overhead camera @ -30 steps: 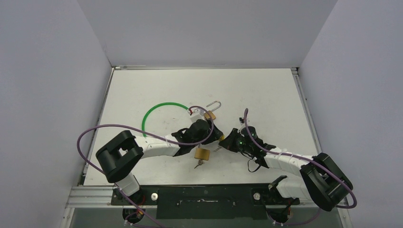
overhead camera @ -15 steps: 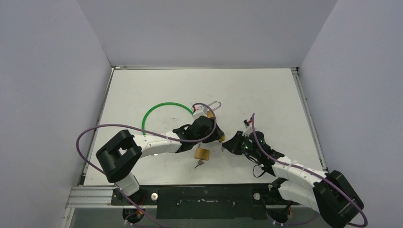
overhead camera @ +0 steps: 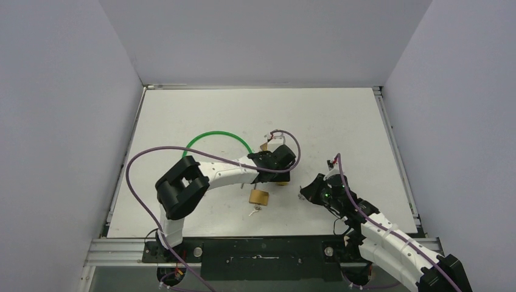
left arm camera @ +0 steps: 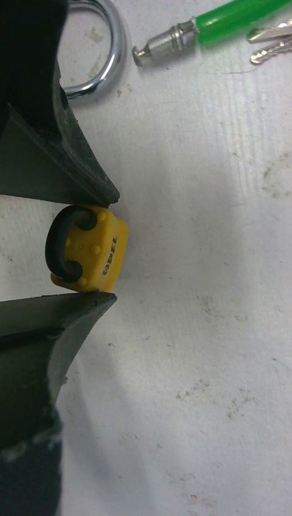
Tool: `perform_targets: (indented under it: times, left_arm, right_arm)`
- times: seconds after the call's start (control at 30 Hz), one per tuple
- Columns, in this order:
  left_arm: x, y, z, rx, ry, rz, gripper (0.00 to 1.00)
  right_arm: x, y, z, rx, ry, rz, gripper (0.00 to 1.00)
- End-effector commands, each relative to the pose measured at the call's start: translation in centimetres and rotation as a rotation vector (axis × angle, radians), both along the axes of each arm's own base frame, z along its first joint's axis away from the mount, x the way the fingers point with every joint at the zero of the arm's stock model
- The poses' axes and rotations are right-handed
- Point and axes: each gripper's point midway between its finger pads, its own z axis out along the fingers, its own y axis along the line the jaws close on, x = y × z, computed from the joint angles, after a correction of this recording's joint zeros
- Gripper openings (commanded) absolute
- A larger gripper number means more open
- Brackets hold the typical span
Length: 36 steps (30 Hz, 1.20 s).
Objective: Unlock with the key
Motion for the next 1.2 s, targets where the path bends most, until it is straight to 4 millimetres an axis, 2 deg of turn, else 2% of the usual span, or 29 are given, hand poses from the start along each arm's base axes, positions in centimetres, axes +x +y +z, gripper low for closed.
perform_targets:
  times: [0.0,0.33,0.5,0.67,0.8,0.93,1.17]
  left_arm:
    - [1.7,-0.1,-0.9,0.112,-0.018,-0.013,0.05]
    - [4.7,-1.2,-3.0,0.107,0.005,0.007,0.33]
    - [4.9,-1.6,-3.7,0.090,0.017,-0.006,0.35]
    - [4.9,-0.7,-3.5,0.120,-0.004,0.005,0.61]
    - [4.5,-0.1,-3.3,0.149,-0.021,0.001,0.73]
    - [3.7,0.1,-3.5,0.190,-0.015,-0.025,0.73]
    - [2.7,0.7,-4.4,0.265,0.024,-0.046,0.60]
  right_arm:
    - [0.7,-1.0,0.5,-0.041,-0.002,-0.050,0.00]
    - [0.5,-1.3,-0.1,-0.044,0.016,-0.058,0.00]
    - [0.6,-1.4,-0.1,-0.047,0.016,-0.059,0.00]
    - [0.6,-1.4,0.0,-0.047,0.012,-0.060,0.00]
    - [0.6,-1.3,0.1,-0.045,0.012,-0.060,0.00]
    - [0.7,-1.3,0.2,-0.043,0.011,-0.060,0.00]
    - [0.7,-1.4,0.2,-0.045,0.006,-0.064,0.00]
